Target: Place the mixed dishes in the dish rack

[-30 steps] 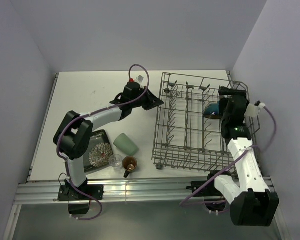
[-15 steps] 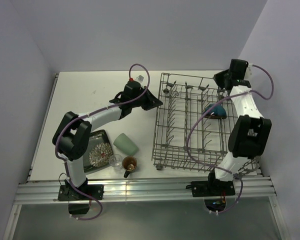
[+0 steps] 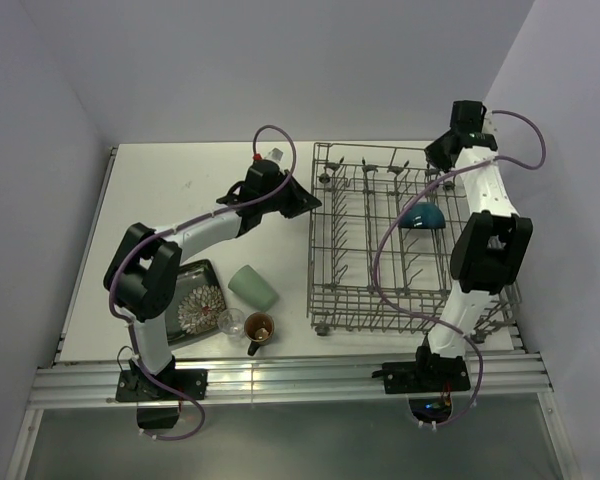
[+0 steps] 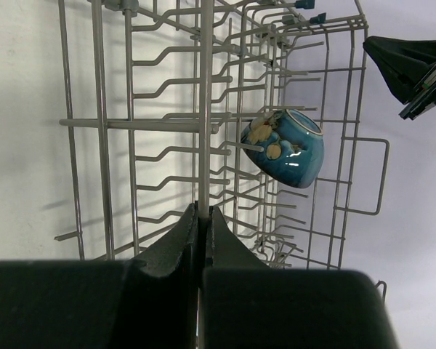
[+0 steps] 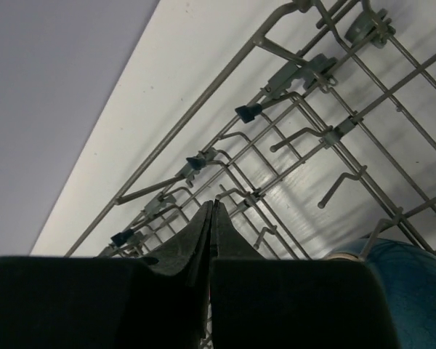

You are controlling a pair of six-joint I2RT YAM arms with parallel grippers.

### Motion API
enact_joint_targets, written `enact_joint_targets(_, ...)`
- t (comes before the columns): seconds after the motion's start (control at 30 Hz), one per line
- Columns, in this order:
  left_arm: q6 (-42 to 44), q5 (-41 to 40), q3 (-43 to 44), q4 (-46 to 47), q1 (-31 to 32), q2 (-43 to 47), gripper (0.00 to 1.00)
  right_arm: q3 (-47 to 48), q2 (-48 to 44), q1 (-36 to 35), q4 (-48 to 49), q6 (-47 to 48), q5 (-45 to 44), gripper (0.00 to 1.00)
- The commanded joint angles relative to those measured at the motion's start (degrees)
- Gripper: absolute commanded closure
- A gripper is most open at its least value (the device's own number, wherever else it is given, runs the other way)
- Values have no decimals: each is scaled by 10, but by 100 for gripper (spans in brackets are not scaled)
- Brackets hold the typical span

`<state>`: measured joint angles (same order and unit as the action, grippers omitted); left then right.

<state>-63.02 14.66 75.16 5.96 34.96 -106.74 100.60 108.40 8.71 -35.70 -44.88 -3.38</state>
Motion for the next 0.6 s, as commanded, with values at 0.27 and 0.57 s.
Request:
enact_joint_targets(0.27, 19, 0, 72, -63, 1, -35, 100, 167, 156, -4, -59, 50, -12, 100)
enact_joint_targets(0.57, 23, 21, 184, -114, -15, -109, 100, 129, 119, -9, 19, 70, 4, 100)
